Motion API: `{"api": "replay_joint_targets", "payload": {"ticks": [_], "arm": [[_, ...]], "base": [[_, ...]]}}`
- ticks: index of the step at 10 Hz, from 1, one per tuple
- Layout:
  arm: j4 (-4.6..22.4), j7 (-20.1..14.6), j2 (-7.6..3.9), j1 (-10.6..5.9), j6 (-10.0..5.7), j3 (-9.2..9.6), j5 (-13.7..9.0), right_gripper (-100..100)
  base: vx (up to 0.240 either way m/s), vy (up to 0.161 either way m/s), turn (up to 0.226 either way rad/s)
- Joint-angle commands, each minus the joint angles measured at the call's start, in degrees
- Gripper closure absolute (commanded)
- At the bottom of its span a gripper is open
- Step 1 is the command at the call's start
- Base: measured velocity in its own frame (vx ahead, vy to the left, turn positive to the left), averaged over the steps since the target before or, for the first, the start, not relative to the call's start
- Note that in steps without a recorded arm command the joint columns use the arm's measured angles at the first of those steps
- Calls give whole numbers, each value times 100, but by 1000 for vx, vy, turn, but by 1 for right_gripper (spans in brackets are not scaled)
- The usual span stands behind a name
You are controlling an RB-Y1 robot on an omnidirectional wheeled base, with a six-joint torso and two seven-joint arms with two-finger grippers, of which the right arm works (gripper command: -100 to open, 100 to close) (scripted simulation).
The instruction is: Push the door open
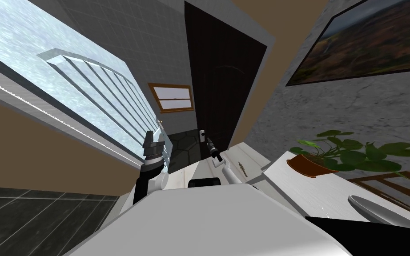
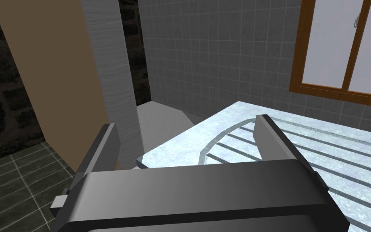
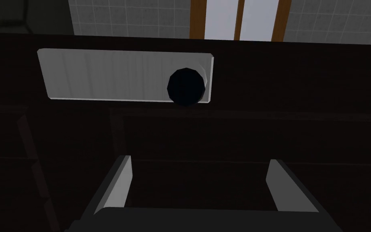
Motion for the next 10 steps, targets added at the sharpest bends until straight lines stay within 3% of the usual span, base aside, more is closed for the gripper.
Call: {"api": "replay_joint_targets", "payload": {"ticks": [1,5,9,10], "arm": [[20,4,-55,-9,-12,-20,-5,-100],[90,19,-68,-43,-41,-77,-15,-100],[169,35,84,-80,-74,-140,-27,-100],[139,33,50,-67,-59,-127,-24,-100]], "base": [[180,68,21],[186,56,21],[194,69,22],[91,30,3]]}}
